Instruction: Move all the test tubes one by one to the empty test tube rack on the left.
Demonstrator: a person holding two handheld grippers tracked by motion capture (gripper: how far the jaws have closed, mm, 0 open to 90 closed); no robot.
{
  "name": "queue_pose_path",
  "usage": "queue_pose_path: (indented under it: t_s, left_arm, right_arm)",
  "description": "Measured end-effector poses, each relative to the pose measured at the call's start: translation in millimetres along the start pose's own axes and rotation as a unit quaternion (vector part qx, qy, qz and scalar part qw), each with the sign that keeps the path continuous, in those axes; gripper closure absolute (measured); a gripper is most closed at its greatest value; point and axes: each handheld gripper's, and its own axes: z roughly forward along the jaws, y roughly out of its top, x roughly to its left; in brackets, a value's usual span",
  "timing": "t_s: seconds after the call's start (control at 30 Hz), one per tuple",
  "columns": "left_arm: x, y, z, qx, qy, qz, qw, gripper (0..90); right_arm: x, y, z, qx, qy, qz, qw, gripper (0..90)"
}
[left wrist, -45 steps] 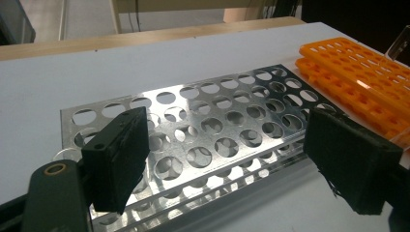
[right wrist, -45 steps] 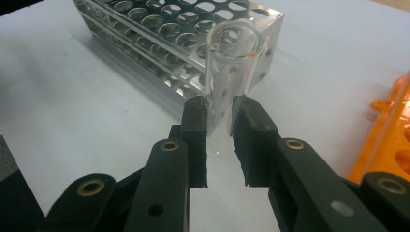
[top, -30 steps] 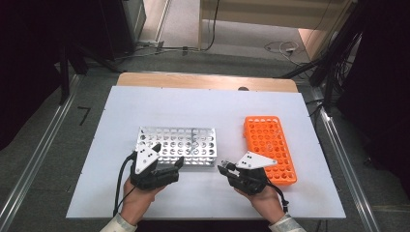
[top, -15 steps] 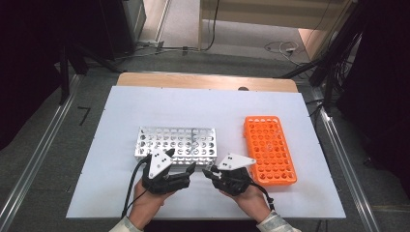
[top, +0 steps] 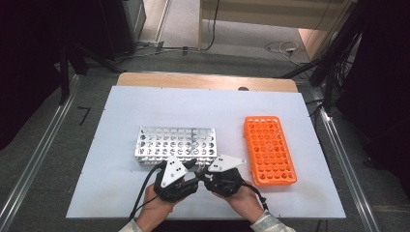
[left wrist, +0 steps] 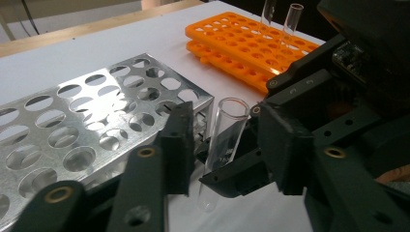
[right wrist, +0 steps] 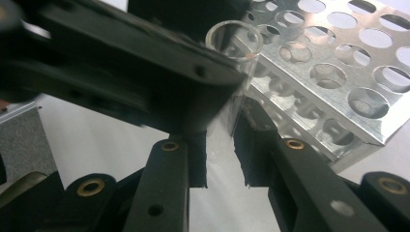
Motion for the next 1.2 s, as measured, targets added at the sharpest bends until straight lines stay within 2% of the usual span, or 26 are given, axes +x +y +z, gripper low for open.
queue_pose_path:
  t_s: [0.07,0.23,0.4,0.43,0.57,0.7,0.8,1.03,1.2]
  left_arm:
    - [-0.6,-0.3,0.7,0.001,-0.001,0.003,1.0000,63.7]
    - [-1.2,-1.0,1.6,0.002,0.003,0.008,1.0000,71.6]
    - [0.9,-0.6,0.8,0.000,0.005,0.004,1.0000,74.4]
    - [0.9,-0.5,0.7,0.000,0.007,0.005,1.0000,74.5]
    - [2.7,0.9,-1.8,-0.002,0.012,0.002,0.9999,74.8]
    - [12.2,4.8,-9.2,-0.010,0.022,-0.013,0.9996,74.9]
    - [20.7,7.9,-15.5,-0.012,0.029,-0.028,0.9991,74.8]
    - [37.9,15.2,-32.5,-0.021,0.050,-0.043,0.9976,74.9]
    - [50.7,17.2,-41.5,-0.030,0.068,-0.059,0.9955,74.8]
  right_arm:
    - [1.6,0.6,-0.4,0.001,0.003,0.000,1.0000,72.8]
    - [3.9,1.1,-0.4,-0.001,0.006,-0.003,1.0000,72.8]
    - [3.5,0.9,-0.7,-0.001,0.006,-0.004,1.0000,72.6]
    - [3.6,1.0,-0.9,-0.001,0.006,-0.003,1.0000,71.4]
    - [4.1,0.9,-1.4,0.000,0.013,-0.006,0.9999,54.8]
    - [5.0,0.9,-2.3,0.005,0.016,-0.005,0.9998,39.9]
    - [4.0,0.7,-4.2,0.002,0.020,-0.004,0.9998,37.6]
    - [2.4,-0.3,-9.4,0.000,0.017,0.001,0.9998,36.4]
    - [1.6,-1.1,-11.5,-0.001,0.016,0.002,0.9999,35.8]
